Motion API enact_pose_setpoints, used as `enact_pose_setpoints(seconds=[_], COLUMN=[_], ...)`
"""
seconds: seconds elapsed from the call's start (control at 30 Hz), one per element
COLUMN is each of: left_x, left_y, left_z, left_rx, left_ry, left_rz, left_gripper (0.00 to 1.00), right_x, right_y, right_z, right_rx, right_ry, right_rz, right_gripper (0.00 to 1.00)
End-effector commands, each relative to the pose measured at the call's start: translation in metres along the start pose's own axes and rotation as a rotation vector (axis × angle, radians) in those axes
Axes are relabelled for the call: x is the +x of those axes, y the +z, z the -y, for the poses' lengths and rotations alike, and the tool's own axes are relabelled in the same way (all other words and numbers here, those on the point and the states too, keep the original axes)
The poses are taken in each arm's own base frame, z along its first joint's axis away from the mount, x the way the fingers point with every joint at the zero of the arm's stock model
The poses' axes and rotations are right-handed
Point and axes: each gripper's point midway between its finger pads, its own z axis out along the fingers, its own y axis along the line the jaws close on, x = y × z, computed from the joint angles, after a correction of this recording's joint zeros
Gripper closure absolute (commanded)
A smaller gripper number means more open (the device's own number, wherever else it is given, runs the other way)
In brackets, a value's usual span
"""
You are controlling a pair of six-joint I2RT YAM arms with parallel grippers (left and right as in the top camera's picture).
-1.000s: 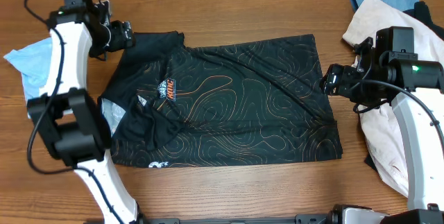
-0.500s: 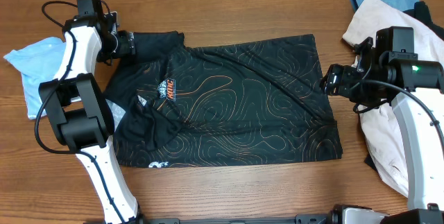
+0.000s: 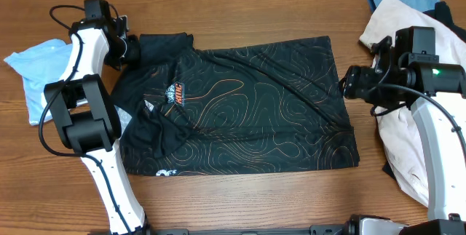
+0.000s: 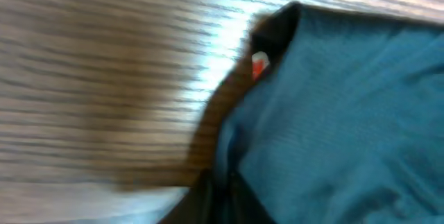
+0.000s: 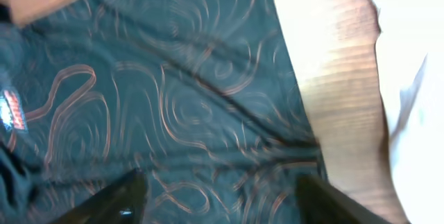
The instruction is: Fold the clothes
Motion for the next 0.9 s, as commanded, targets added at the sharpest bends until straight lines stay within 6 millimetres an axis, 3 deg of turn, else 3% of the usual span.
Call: enact_pose_setpoints(seconds=[0.0, 0.07, 0.13, 0.27, 0.4, 0.63, 0.77, 0.87], left_x=[-0.009, -0.011, -0.013, -0.01, 0.004, 0.018, 0.02, 0.02], left_y=[-0.009, -0.02, -0.033, -0.055, -0.06, -0.062, -0.062, -0.062], left_z=[0.011, 0.012, 0.014, 0.014, 0.008, 0.009, 0.01, 0.01], left_rx=[0.051, 0.049, 0.049, 0.03, -0.018, -0.018, -0.015, -0.015], left_ry=[0.015, 0.01, 0.001, -0.036, -0.084, -0.099, -0.1, -0.1], left_rz=[0.003, -0.01, -0.02, -0.053, -0.113, -0.172, -0.18, -0.18], left_gripper=[0.95, 0.96, 0.96, 0.96, 0.96, 0.96, 0.96, 0.96], right_x=[-0.024, -0.043, -0.063, -0.107, -0.139, -0.149, -0.146, -0.147], right_y=[0.001, 0.007, 0.016, 0.048, 0.096, 0.189, 0.221, 0.234], right_z=[-0.004, -0.004, -0.004, -0.004, 0.002, 0.015, 0.019, 0.022], right_rx=[-0.019, -0.017, -0.02, -0.038, -0.05, -0.097, -0.118, -0.118], right_ry=[-0.018, -0.032, -0.045, -0.073, -0.088, -0.102, -0.136, -0.142], right_rz=[0.078, 0.138, 0.195, 0.299, 0.359, 0.352, 0.347, 0.352], right_gripper=[0.38, 0.44, 0.44, 0.33, 0.27, 0.18, 0.12, 0.11])
